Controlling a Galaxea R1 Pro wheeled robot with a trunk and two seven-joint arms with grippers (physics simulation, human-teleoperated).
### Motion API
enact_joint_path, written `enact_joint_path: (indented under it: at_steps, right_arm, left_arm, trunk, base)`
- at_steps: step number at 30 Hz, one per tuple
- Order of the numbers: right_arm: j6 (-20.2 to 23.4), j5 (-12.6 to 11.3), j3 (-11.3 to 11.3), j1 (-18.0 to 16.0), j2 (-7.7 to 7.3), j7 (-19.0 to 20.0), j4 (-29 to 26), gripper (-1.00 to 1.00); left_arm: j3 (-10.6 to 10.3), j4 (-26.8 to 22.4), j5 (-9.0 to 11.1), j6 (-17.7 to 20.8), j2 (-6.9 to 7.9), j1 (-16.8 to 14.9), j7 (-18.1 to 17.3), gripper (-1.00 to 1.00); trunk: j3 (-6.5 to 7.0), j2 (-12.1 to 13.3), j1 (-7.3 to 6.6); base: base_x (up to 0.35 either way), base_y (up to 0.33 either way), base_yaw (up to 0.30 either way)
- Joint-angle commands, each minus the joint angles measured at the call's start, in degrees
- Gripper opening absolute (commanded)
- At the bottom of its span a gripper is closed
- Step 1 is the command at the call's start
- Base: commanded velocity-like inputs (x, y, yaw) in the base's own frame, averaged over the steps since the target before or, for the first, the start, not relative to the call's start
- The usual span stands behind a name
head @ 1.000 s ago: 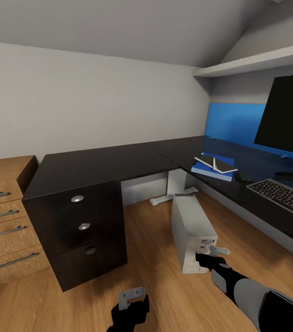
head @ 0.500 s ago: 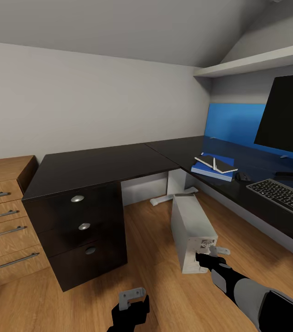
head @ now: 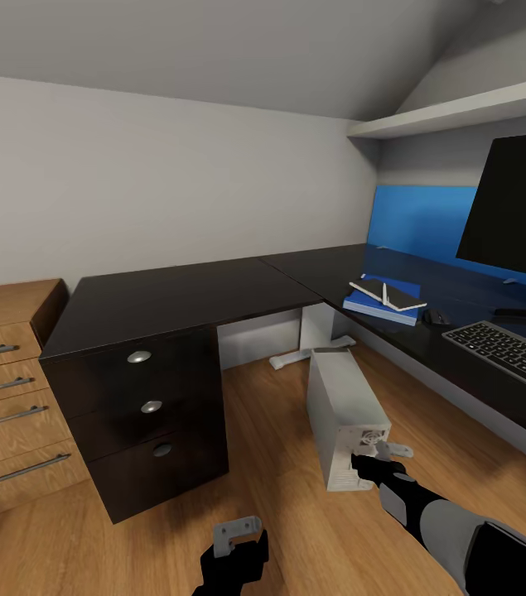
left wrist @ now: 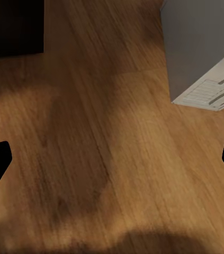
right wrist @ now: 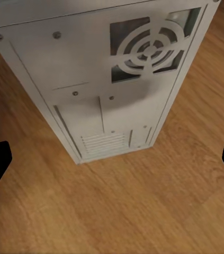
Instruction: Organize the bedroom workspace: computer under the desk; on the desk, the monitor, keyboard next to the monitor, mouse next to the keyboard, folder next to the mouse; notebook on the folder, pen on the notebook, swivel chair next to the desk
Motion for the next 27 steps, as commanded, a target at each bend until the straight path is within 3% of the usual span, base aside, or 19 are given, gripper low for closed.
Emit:
enact_joint_path:
  at_steps: [1, 22, 25, 27]
  right_arm:
    - [0.0, -0.4, 0.5, 0.0, -0.07, -0.2, -0.1, 1.00]
    - [-0.1, -0.3, 0.5, 0.0, 0.07, -0.5, 0.0, 1.00]
    - [-0.1, -0.3, 0.5, 0.0, 0.06, -0.5, 0.0, 1.00]
    - [-0.1, -0.3, 0.6, 0.0, 0.08, -0.5, 0.0, 1.00]
  left_arm:
    - [-0.1, -0.1, 0.3, 0.2, 0.02, 0.0, 0.5, 1.00]
    - [0.0, -0.2, 0.3, 0.3, 0.14, 0.0, 0.1, 1.00]
    - [0.8, -0.1, 0.3, 0.5, 0.27, 0.0, 0.4, 1.00]
    - [2.5, 0.2, 0.4, 0.9, 0.34, 0.0, 0.5, 1.00]
  trunk:
    - [-0.28, 0.0, 0.01]
    - [-0.72, -0.1, 0.06]
    - [-0.72, -0.1, 0.06]
    - [-0.72, -0.1, 0.06]
  base:
    - [0.000, 0.000, 0.000]
    - [0.000, 0.000, 0.000]
    - [0.000, 0.000, 0.000]
    - [0.000, 0.000, 0.000]
